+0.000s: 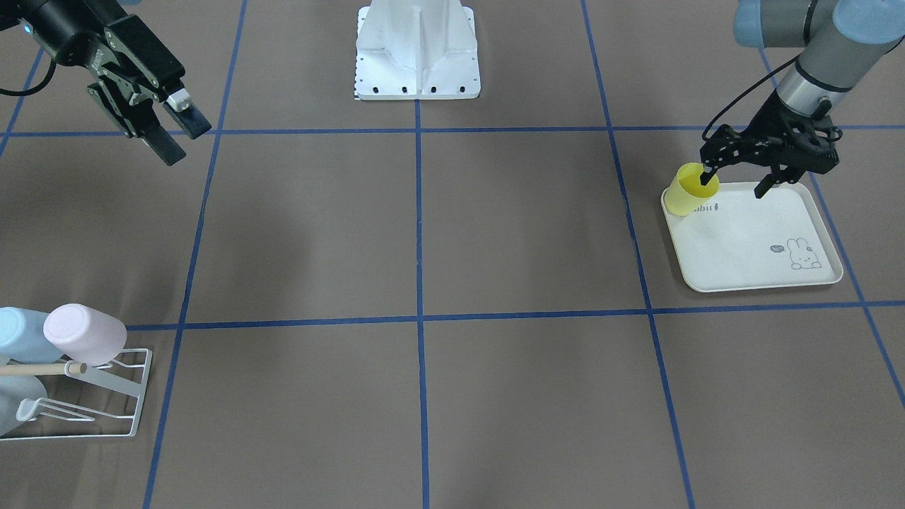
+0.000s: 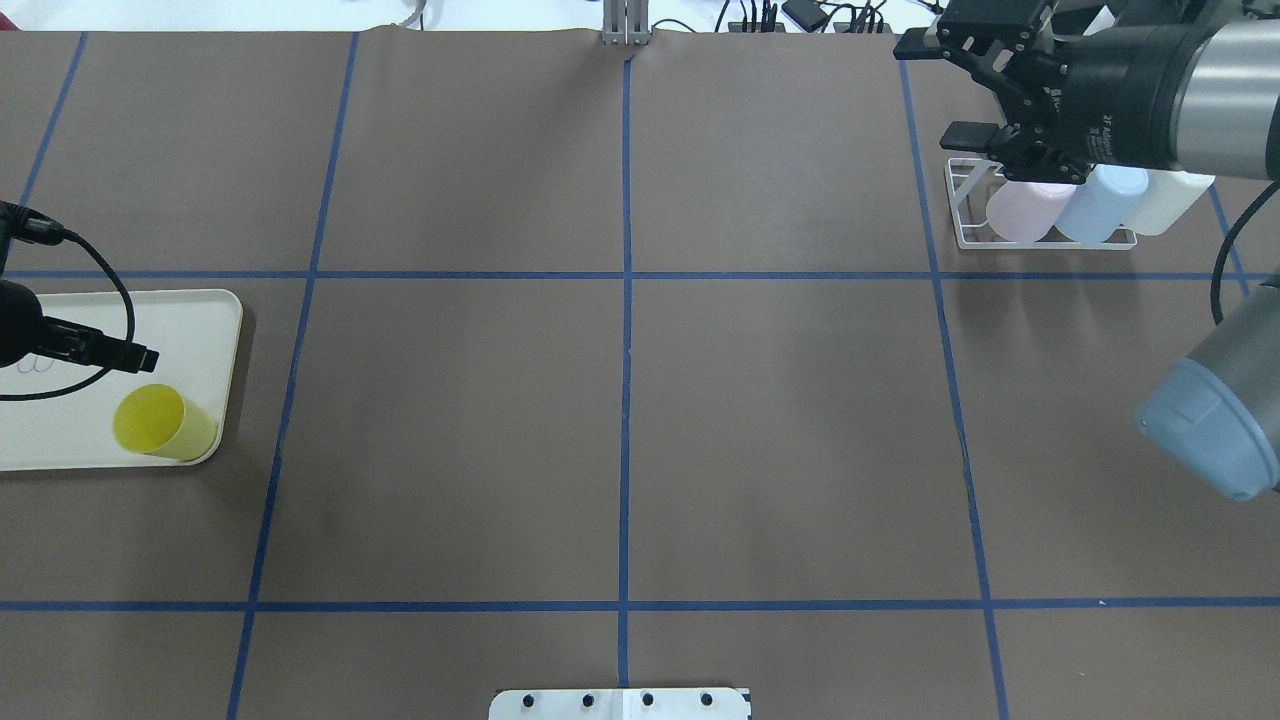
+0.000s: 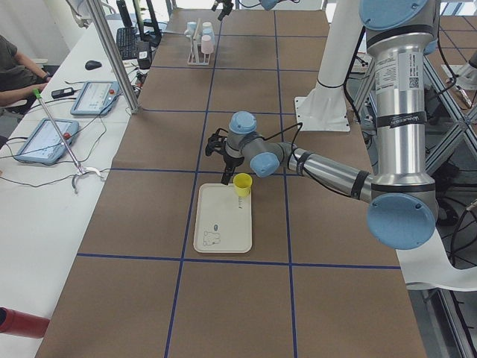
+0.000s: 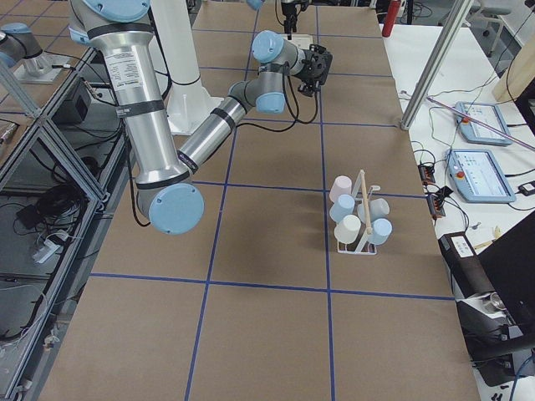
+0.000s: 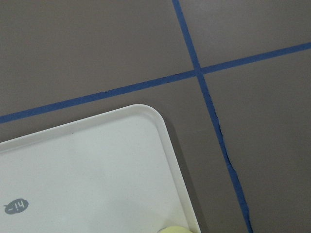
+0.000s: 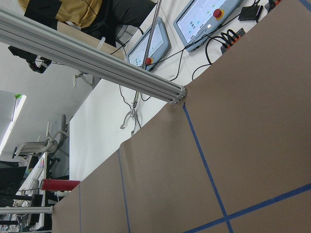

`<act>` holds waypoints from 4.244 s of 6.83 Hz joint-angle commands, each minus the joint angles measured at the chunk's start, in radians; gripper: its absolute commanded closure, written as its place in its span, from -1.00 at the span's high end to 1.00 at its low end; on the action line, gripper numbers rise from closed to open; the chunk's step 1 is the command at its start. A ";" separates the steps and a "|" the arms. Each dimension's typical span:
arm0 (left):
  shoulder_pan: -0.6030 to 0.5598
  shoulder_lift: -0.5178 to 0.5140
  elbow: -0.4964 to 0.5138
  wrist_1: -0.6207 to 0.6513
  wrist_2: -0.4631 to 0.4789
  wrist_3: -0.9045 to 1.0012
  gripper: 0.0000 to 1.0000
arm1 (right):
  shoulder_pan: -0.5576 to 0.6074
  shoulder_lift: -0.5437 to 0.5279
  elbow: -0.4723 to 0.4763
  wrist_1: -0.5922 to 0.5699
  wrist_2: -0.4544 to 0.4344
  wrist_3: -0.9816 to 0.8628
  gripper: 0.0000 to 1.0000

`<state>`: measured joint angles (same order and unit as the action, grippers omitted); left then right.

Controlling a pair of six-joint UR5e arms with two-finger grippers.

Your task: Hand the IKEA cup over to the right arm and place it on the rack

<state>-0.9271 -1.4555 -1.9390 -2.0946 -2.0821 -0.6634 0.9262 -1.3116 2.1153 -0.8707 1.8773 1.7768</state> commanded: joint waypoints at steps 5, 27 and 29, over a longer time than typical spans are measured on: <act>0.063 0.000 0.043 0.008 0.010 0.013 0.99 | -0.007 0.000 -0.003 0.001 0.000 0.000 1.00; -0.108 -0.320 -0.120 0.203 0.013 -0.612 -1.00 | -0.030 0.002 -0.026 0.056 -0.001 -0.004 1.00; -0.081 -0.348 -0.034 -0.117 0.104 -0.890 -1.00 | -0.032 0.008 -0.024 0.056 -0.020 0.000 1.00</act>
<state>-1.0275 -1.7845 -2.0234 -2.0310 -2.0314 -1.3831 0.8948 -1.3065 2.0898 -0.8146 1.8687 1.7748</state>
